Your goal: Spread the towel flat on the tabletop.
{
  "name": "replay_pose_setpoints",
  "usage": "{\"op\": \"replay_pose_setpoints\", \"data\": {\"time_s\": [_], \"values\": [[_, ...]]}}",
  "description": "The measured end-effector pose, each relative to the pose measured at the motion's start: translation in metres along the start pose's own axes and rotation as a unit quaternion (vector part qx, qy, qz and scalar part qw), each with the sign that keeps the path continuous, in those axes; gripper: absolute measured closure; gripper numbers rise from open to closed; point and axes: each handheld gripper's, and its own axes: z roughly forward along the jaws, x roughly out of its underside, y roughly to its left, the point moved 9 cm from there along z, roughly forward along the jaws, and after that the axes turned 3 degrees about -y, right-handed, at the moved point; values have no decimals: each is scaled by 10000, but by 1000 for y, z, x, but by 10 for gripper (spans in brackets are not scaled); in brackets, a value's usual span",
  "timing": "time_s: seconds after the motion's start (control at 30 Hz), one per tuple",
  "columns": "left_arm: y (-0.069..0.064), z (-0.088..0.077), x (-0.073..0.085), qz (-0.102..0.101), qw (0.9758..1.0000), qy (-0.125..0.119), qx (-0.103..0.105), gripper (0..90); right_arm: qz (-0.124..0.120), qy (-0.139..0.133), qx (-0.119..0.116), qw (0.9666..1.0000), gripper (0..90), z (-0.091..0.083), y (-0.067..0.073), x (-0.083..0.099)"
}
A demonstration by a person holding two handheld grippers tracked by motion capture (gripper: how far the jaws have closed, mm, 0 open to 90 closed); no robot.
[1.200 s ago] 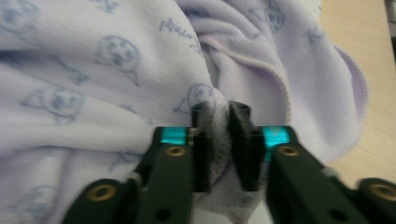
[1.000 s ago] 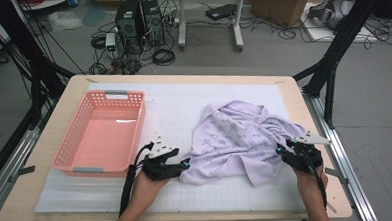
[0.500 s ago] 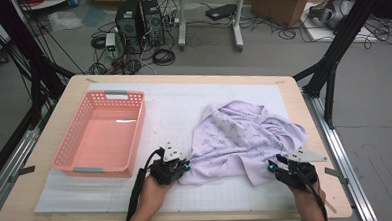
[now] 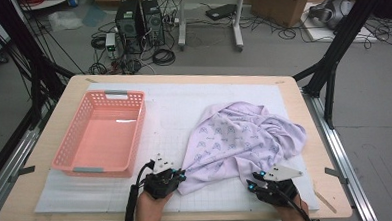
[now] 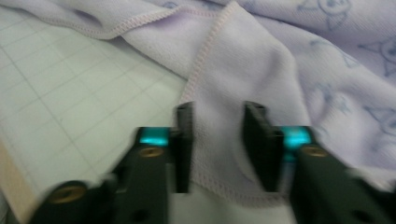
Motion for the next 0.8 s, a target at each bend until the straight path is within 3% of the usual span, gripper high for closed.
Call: {"op": "replay_pose_setpoints", "data": {"time_s": [0.07, 0.13, 0.27, 0.4, 0.43, 0.5, 0.53, 0.57, 0.67, 0.7, 0.8], "values": [[1, -5, 1, -20, 10000, -8, 31, 857, 98, 74, -180, 9998, 897, -7, -3, 4], [2, -11, 3, -11, 10000, 0, 83, 858, 27, 166, -296, 9994, 900, -14, -4, 10], [1, -29, 4, -106, 9994, -70, 319, 857, -216, 485, -227, 9983, 900, -38, -14, 28], [2, -42, 3, -144, 9988, -237, 403, 855, -20, 348, -248, 9991, 891, -56, -21, 44], [2, -41, 4, -121, 9990, -242, 360, 853, 27, 282, -230, 9993, 882, -57, -20, 42], [2, -37, 6, -89, 9994, -232, 239, 836, 13, 146, -343, 9993, 757, -52, -11, 34], [1, -35, 8, -56, 9995, -208, 211, 812, -41, 74, -366, 9993, 642, -49, -6, 28], [0, -32, 11, 1, 9997, -171, 197, 761, -109, 2, -371, 9993, 588, -44, -1, 22], [-3, -26, 24, 204, 9996, 59, 200, 626, -403, -72, -469, 9981, 577, -31, 16, 9], [-4, -26, 26, 338, 9992, -13, 202, 597, -455, -71, -546, 9974, 581, -26, 22, 6], [-7, -26, 26, 298, 9992, 0, 251, 510, -638, 95, -675, 9956, 633, -10, 34, 4]]}}
